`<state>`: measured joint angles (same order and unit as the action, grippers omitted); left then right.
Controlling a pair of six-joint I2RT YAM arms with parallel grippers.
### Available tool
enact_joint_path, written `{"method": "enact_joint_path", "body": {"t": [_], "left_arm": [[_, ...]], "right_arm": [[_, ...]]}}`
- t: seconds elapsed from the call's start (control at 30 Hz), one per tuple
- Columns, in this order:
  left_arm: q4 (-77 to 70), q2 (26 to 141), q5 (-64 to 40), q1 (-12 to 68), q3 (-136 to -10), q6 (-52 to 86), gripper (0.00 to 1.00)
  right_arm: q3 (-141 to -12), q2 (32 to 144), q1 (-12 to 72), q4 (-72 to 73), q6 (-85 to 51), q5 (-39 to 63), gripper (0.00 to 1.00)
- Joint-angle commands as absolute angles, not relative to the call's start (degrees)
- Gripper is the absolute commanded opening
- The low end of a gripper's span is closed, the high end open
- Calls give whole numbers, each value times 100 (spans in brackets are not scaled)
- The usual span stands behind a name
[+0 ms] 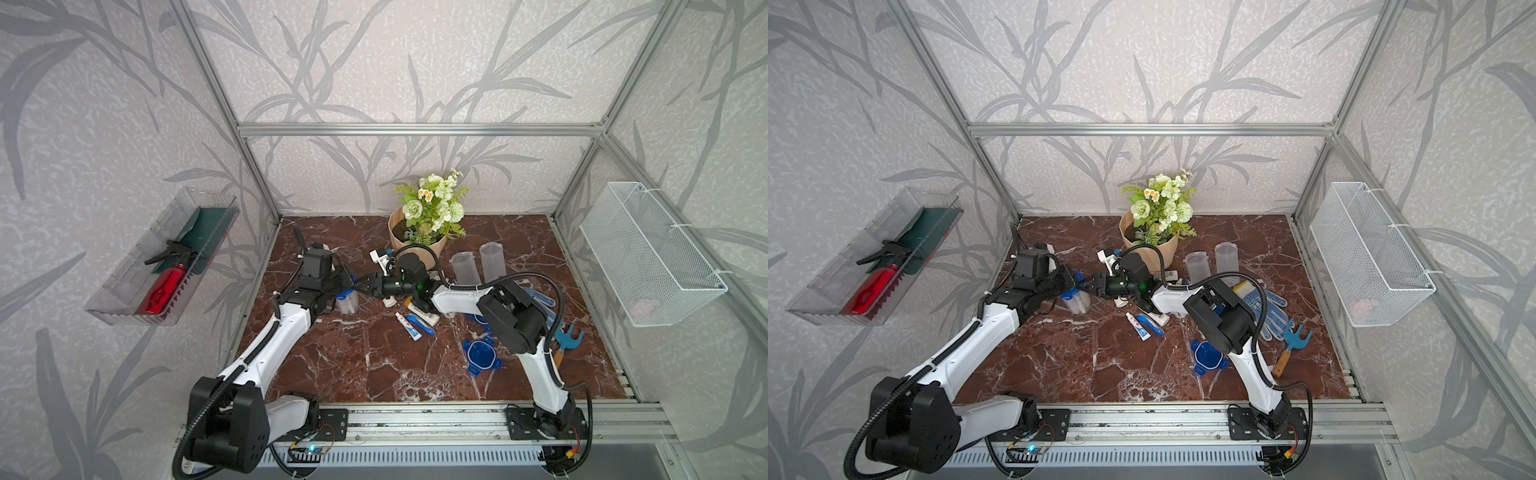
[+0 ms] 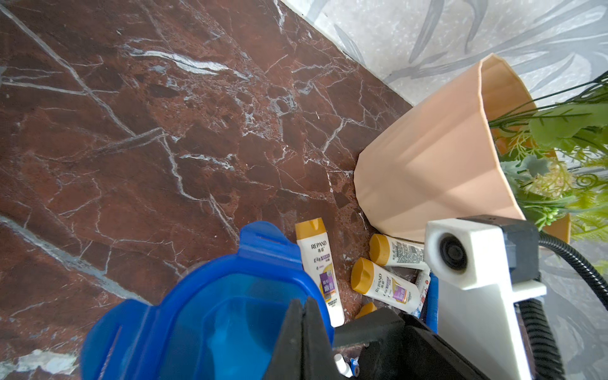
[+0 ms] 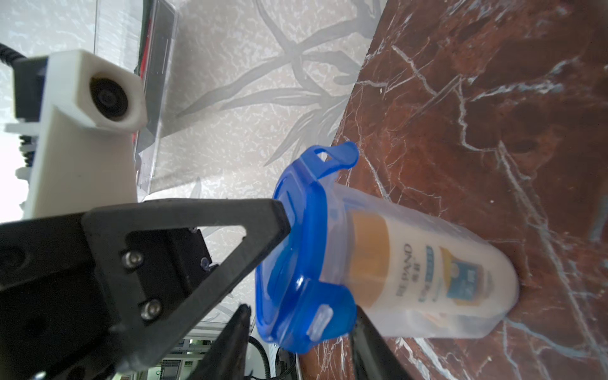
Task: Take out toiletry kits
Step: Unfasten the latch on the container.
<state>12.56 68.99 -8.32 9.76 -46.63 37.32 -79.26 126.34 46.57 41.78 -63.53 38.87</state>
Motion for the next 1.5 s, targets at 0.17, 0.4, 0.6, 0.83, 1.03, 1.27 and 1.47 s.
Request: {"method": "enact_joint_path", "body": {"t": [0.17, 0.4, 0.6, 0.83, 1.03, 1.27, 1.47], "left_arm": [[1936, 6800, -819, 1004, -3938, 3971, 0], [1923, 6537, -826, 1002, -3573, 4078, 0], [1772, 6286, -794, 1002, -3097, 4235, 0], [1646, 6199, -723, 1002, -2752, 4332, 0], [1534, 6245, -679, 1002, -2590, 4354, 0], [1433, 6334, -723, 1003, -2419, 4403, 0], [1406, 6338, -742, 1000, -2316, 4434, 0]], "right_arm": [[-7781, 12810, 4676, 5341, -6959, 3929, 42], [-7652, 12850, 4685, 6111, -7353, 3866, 42], [-7625, 12860, 4686, 6689, -7524, 3843, 42], [-7666, 12870, 4708, 7232, -7732, 3857, 41], [-7603, 12694, 4729, 7374, -7647, 3851, 41], [-7637, 12612, 4724, 7508, -7637, 3865, 41], [-7613, 12490, 4710, 7528, -7569, 3857, 40]]}}
